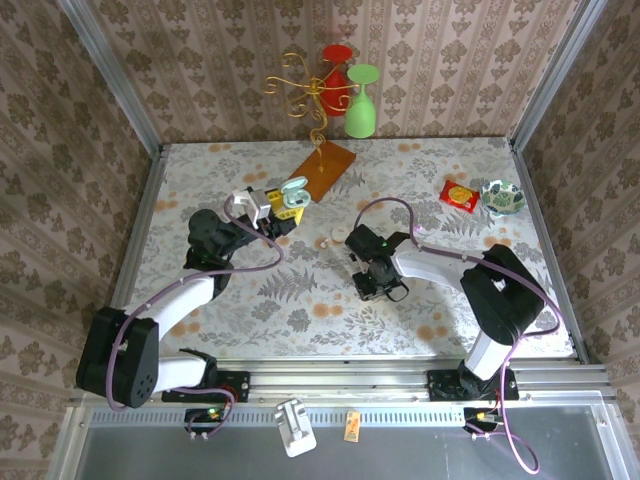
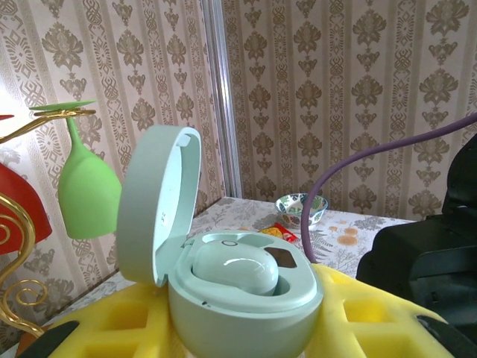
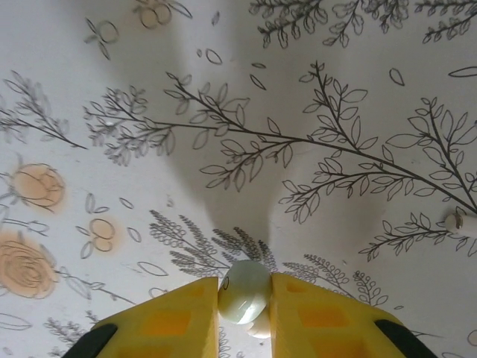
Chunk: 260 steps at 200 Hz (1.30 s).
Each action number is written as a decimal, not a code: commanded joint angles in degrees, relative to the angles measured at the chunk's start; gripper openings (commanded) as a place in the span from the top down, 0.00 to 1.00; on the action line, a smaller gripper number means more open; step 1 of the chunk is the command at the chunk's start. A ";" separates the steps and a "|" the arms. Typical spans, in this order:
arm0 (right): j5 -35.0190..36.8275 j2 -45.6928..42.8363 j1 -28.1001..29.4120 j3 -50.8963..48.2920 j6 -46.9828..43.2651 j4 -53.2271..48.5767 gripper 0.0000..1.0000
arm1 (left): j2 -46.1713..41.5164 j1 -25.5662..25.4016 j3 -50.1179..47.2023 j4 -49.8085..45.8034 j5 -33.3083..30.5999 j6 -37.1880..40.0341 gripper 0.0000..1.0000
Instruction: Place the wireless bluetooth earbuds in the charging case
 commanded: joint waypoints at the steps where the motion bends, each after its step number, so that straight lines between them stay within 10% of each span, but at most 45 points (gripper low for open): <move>1: -0.58 1.59 -0.52 2.60 -5.63 -4.15 0.78 | -1.47 -0.03 0.05 -0.23 0.01 1.51 0.70; 62: 5.99 -0.38 0.12 6.02 -5.91 -7.96 0.53 | -2.63 -0.03 -0.16 -2.13 -0.67 2.12 0.70; 119: 25.11 -2.60 8.87 6.80 5.18 -7.92 0.59 | -3.82 0.73 0.32 -7.21 -4.33 4.60 0.70; 260: 33.43 10.69 16.08 11.37 12.36 -12.26 0.70 | -4.11 2.25 0.85 -8.21 -4.06 4.23 0.70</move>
